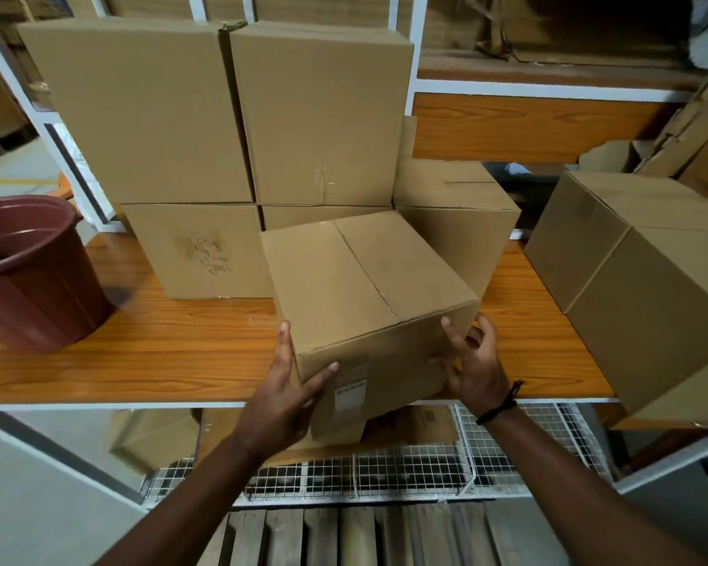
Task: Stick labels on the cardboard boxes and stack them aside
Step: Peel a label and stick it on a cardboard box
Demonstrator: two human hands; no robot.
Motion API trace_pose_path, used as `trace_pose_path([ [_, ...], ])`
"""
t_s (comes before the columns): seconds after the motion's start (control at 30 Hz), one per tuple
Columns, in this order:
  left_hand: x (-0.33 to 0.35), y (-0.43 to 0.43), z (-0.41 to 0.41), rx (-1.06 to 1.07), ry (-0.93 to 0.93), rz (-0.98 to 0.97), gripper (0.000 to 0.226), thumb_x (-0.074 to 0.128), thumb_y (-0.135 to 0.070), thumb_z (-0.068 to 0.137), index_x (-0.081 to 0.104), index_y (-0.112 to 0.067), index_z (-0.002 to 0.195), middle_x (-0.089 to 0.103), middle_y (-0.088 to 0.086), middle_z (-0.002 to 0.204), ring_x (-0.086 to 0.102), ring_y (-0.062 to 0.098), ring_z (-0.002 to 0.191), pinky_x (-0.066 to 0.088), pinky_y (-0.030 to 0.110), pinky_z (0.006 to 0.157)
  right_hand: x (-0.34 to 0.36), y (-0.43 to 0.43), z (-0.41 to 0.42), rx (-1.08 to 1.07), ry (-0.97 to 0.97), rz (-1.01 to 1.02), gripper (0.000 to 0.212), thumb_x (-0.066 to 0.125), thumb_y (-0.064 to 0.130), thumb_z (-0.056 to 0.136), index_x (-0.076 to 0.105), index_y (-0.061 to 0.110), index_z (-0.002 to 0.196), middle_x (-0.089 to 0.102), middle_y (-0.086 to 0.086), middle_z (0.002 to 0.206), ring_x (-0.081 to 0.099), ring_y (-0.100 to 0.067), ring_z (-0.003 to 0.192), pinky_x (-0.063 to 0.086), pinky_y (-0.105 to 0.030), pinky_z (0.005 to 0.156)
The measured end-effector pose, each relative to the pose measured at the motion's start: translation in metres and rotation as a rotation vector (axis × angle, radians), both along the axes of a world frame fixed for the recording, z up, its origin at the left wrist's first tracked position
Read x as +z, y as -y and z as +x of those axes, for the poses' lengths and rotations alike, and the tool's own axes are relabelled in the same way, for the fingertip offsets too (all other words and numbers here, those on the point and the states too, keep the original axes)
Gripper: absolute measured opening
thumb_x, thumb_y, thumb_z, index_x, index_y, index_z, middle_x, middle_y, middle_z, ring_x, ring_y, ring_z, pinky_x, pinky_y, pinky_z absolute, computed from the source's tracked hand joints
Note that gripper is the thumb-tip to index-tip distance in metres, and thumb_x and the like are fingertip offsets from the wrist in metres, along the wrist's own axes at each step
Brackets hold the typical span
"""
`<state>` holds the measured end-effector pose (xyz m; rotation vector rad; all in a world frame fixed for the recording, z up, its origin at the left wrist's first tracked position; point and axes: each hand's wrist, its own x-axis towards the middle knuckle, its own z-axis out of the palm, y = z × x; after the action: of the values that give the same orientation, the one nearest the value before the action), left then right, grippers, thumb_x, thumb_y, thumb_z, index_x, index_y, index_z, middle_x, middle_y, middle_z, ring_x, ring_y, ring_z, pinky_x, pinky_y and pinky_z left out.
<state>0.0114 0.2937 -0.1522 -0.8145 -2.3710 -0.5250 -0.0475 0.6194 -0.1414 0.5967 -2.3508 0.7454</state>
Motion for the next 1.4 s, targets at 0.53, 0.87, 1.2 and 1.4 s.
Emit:
trace_pose_path([
  [0.53, -0.032, 0.031, -0.004, 0.041, 0.165, 0.006, 0.059, 0.034, -0.061, 0.098, 0.013, -0.051, 0.152, -0.017, 0.027, 0.159, 0.013, 0.061, 0.139, 0.049, 0.069, 0.086, -0.029, 0.007, 0.027, -0.012, 0.147, 0.083, 0.126, 0.089, 0.023, 0.06, 0.003, 0.054, 0.147, 0.017, -0.026, 0.146, 0.058, -0.048, 0.107, 0.057, -0.035, 0.053],
  [0.87, -0.038, 0.017, -0.008, 0.162, 0.45, 0.091, 0.111, 0.08, -0.023, 0.077, 0.004, -0.059, 0.149, 0.037, 0.031, 0.144, 0.055, 0.048, 0.117, 0.057, 0.054, 0.082, -0.028, 0.016, 0.014, -0.035, 0.228, 0.136, 0.123, 0.084, 0.014, 0.071, -0.006, 0.054, 0.146, 0.057, -0.029, 0.121, 0.066, -0.035, 0.087, 0.054, -0.034, 0.063],
  [1.2, 0.032, 0.015, -0.016, 0.235, 0.311, 0.207, 0.072, 0.047, -0.077, 0.082, 0.014, -0.063, 0.145, 0.05, 0.034, 0.13, 0.069, 0.027, 0.078, 0.059, 0.039, 0.075, 0.031, 0.01, 0.02, -0.037, 0.242, 0.037, 0.111, 0.083, 0.033, 0.071, 0.004, 0.057, 0.145, 0.066, -0.008, 0.107, 0.062, -0.019, 0.08, 0.058, -0.031, 0.07],
  [1.4, 0.093, 0.011, -0.02, 0.229, 0.279, 0.279, 0.08, 0.055, -0.079, 0.072, 0.024, -0.062, 0.144, 0.057, 0.025, 0.121, 0.057, 0.007, 0.059, 0.051, 0.029, 0.066, 0.1, -0.003, 0.015, -0.039, 0.455, 0.033, 0.102, 0.082, 0.038, 0.07, 0.011, 0.061, 0.139, 0.048, 0.007, 0.141, 0.052, -0.019, 0.121, 0.049, -0.031, 0.096],
])
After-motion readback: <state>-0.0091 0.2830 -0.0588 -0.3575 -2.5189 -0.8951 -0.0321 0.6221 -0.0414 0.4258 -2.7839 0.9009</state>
